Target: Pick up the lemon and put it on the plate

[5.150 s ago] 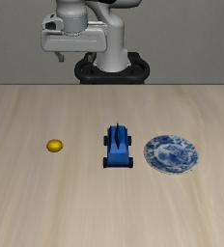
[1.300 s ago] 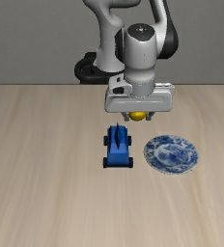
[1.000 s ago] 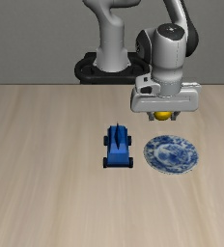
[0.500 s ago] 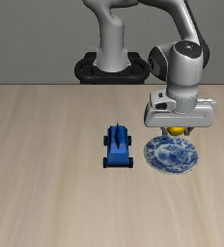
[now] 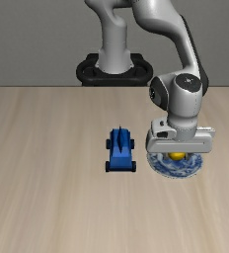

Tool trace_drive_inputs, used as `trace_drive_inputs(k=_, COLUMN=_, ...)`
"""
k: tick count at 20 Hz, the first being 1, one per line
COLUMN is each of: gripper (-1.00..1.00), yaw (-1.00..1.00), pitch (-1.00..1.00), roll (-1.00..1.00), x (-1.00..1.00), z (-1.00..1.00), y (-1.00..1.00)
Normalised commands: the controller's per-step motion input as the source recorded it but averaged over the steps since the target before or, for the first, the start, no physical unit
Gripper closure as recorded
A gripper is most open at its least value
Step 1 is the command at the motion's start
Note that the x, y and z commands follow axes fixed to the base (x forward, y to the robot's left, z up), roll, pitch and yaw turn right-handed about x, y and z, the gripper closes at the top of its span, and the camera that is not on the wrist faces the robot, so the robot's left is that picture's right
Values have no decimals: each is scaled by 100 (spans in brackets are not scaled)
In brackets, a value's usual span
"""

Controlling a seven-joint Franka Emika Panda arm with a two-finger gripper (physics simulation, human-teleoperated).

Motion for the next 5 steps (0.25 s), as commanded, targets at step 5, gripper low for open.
trace_drive_inputs(k=5, gripper=-100, yaw=0, pitch=0, roll=0, x=0, z=0, y=0)
